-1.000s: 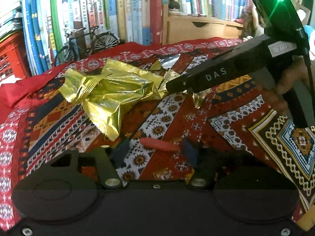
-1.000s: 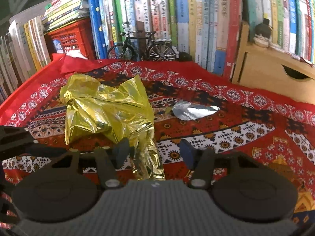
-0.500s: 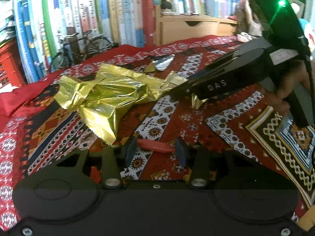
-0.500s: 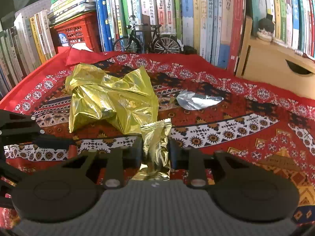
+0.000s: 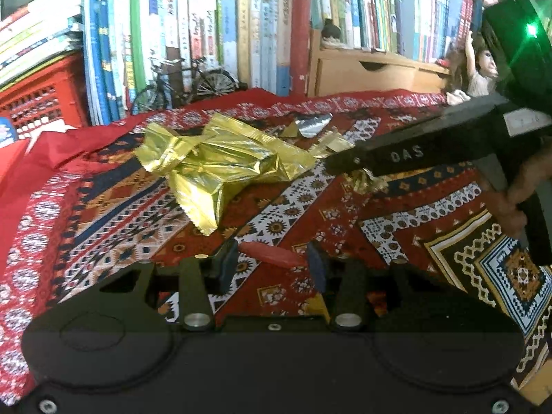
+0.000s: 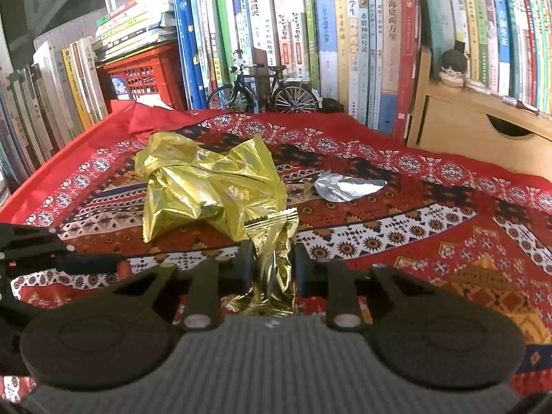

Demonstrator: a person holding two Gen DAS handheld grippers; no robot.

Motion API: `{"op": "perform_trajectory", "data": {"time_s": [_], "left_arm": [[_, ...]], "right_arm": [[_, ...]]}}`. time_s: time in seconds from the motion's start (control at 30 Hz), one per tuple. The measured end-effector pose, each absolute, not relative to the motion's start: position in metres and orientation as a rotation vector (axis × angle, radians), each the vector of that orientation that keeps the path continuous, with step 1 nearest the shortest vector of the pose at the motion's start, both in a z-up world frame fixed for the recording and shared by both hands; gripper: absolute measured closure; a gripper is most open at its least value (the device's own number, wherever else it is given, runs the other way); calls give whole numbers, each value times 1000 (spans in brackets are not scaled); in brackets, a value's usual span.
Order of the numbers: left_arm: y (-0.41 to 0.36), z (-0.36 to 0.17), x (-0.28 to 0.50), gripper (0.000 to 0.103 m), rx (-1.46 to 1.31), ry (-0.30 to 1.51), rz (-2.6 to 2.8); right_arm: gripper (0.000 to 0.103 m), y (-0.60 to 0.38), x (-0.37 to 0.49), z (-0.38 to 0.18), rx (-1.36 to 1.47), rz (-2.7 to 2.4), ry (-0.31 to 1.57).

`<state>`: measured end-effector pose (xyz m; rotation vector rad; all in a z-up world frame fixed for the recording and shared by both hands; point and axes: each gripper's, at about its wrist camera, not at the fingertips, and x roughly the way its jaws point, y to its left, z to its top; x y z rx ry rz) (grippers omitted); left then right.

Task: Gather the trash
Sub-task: 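Grasp the large gold foil wrapper with the right gripper while the left grasps a red stick, then carry the gold foil strip and red stick toward the blanket's edge with both grippers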

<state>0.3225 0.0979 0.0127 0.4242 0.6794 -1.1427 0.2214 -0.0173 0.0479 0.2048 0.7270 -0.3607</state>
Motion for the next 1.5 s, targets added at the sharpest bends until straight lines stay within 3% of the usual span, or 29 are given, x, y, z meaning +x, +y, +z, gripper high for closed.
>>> {"op": "perform_trajectory", "data": {"time_s": [1.5], "left_arm": [[266, 70, 226, 62, 410, 626, -1053]], "right_arm": [[75, 142, 101, 70, 272, -327, 680]]}}
